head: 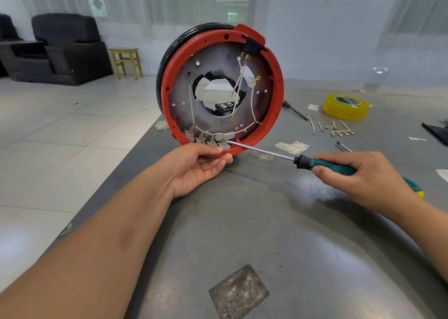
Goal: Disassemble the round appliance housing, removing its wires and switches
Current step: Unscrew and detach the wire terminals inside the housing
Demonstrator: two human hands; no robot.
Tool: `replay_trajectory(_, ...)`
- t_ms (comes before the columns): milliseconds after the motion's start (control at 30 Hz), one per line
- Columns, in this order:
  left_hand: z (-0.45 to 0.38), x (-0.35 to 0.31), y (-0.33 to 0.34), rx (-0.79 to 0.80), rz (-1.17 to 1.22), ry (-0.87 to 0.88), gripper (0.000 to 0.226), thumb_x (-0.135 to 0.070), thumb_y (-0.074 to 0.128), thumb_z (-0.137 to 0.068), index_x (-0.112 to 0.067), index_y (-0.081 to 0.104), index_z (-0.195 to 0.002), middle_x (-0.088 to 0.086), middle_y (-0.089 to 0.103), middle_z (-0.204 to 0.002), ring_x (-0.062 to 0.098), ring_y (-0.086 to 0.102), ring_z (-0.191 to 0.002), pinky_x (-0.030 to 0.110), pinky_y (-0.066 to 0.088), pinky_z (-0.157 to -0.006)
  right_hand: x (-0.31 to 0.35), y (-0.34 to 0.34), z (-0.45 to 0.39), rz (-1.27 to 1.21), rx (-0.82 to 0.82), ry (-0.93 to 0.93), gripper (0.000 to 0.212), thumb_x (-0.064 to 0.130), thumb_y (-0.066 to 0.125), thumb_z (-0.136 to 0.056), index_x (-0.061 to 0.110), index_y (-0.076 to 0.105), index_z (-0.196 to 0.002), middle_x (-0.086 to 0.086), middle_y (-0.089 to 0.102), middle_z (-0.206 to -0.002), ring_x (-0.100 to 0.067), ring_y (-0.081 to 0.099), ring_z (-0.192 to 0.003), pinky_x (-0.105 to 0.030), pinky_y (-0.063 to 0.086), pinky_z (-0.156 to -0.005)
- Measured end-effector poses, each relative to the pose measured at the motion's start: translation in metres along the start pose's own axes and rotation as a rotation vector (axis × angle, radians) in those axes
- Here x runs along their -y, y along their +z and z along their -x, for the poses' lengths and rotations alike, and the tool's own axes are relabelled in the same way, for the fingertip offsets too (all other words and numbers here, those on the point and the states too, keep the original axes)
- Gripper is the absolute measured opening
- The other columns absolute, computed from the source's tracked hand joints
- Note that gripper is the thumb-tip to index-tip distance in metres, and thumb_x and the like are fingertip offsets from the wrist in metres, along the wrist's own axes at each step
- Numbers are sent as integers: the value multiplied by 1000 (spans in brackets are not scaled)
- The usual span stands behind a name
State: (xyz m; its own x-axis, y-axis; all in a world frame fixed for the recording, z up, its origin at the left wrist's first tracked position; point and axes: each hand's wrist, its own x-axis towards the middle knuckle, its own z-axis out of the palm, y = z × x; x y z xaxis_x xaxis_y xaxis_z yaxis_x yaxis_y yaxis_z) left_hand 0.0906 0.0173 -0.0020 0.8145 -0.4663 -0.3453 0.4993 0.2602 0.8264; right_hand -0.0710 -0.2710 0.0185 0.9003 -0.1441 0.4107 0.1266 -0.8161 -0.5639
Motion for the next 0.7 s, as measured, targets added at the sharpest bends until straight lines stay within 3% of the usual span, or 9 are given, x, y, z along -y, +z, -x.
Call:
replay_trajectory(133,-1,1,-1,5,-21,-2,25,6,64,-95,6,81,-76,29,77,-99,27,81,-84,26,64,-65,-2,-1,-1,-18,20,21,16,70,60,-68,83,55,-74,44,63,-84,12,59,-86,-1,43,-57)
replay_trajectory(333,-2,1,-1,14,-19,-8,22,6,65,-94,7,81,-78,29,77,-101,27,81,-86,26,64,-65,-7,-2,-2,-53,58,53,20,42,73,-87,60,66,-88,24,68,-68,5,62,-69,-7,45,-51)
replay_trajectory(500,-3,1,-2,18,-8,-5,24,6,65,-95,7,81,-78,29,77,-101,27,81,-84,26,63,-64,-7,-3,-1,-61,42,58,21,40,74,-87,59,66,-89,27,68,-71,6,61,-73,-6,45,-52)
replay_trajectory(700,-3,2,-2,21,-6,-4,21,6,65,-94,7,81,-80,30,76,-103,27,80,-85,26,63,-64,-7,-2,-1,-29,57,76,21,43,74,-85,61,64,-92,36,66,-75,-4,63,-78,-8,42,-55)
